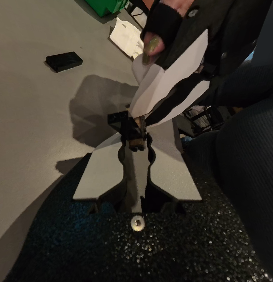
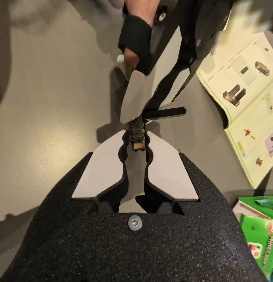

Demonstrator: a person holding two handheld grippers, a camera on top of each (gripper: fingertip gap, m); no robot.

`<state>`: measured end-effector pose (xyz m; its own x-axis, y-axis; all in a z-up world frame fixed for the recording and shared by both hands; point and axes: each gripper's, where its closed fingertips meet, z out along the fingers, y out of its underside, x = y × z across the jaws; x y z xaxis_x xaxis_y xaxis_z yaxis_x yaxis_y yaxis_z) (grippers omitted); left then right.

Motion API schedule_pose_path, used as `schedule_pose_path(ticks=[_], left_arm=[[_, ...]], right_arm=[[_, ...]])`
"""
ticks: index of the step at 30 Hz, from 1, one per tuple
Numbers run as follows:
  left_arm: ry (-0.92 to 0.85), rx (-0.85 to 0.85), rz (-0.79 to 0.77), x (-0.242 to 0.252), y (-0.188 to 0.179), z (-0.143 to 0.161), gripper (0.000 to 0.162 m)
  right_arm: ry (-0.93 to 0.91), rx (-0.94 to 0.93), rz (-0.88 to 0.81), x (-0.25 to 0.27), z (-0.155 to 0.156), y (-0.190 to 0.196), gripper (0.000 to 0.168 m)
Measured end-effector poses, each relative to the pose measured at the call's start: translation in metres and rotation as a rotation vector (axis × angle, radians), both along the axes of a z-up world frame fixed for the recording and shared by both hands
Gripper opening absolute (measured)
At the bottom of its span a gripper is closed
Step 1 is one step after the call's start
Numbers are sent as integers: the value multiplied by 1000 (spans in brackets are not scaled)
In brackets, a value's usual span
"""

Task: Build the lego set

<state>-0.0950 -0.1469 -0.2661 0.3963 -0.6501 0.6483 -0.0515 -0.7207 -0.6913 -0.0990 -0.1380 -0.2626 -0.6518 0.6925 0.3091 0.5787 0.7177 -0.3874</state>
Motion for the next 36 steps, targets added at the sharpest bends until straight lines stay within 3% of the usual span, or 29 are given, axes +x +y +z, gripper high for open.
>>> schedule_pose_path(ticks=[20, 30, 36], left_arm=[[107, 22, -12, 5, -2, -10, 26], [80, -1, 13, 1, 1, -9, 27], [131, 24, 0, 4, 0, -13, 26]], right_arm=[[-74, 10, 68, 7, -11, -2, 19], [42, 103, 115, 2, -8, 0, 17], [-7, 32, 89, 5, -12, -1, 17]])
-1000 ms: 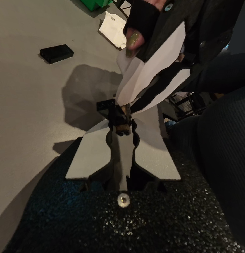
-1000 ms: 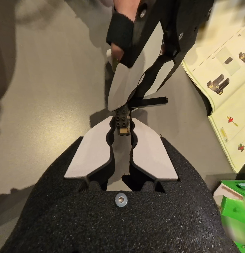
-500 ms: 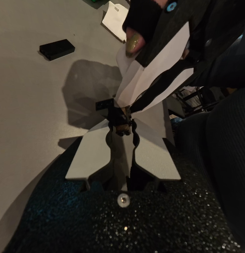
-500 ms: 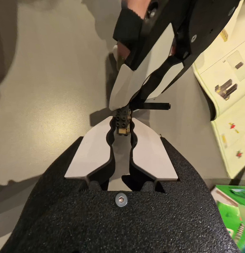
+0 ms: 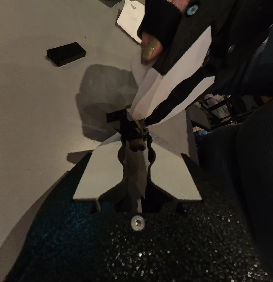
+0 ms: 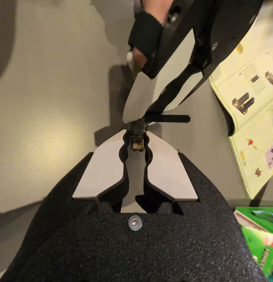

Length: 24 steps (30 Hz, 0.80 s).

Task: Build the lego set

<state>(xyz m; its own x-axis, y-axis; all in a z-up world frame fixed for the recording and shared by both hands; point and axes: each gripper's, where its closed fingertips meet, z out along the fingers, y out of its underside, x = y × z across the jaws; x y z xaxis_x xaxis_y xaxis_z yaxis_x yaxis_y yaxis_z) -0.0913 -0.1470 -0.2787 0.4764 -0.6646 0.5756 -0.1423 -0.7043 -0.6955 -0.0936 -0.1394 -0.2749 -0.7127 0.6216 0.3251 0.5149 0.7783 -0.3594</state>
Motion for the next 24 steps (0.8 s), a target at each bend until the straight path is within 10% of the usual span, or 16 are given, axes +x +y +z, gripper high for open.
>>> schedule_pose_path(ticks=[20, 24], left_arm=[[12, 7, 12, -2, 2, -1, 27], [-10, 8, 20, -2, 3, 1, 27]], right_arm=[[-26, -67, -29, -2, -1, 0, 17], [4, -133, -70, -1, 7, -2, 38]])
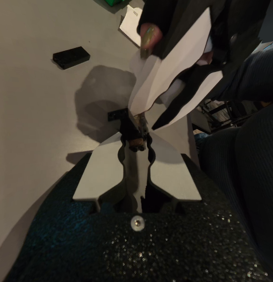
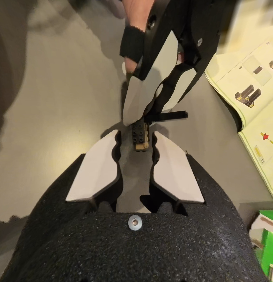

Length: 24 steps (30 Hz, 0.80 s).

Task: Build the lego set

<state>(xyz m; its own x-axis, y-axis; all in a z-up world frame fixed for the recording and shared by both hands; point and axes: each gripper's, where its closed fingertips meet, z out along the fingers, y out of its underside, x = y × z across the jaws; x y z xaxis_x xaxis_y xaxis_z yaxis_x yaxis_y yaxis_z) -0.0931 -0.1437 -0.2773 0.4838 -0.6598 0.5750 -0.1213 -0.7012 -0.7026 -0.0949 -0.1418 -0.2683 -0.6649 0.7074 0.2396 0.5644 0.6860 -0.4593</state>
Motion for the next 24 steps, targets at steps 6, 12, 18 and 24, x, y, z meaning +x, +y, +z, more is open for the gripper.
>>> schedule_pose_path(ticks=[6, 12, 18, 24], left_arm=[[49, 58, 9, -6, 2, 1, 26], [219, 162, 6, -14, 6, -7, 27], [287, 201, -2, -17, 7, -12, 26], [347, 252, -36, -22, 5, -15, 26]], right_arm=[[84, -24, -224, 10, 17, 43, 33], [-66, 51, -558, 22, -11, 114, 25], [-193, 58, -603, 13, -29, 126, 26], [-298, -19, -583, 10, -35, 123, 16]])
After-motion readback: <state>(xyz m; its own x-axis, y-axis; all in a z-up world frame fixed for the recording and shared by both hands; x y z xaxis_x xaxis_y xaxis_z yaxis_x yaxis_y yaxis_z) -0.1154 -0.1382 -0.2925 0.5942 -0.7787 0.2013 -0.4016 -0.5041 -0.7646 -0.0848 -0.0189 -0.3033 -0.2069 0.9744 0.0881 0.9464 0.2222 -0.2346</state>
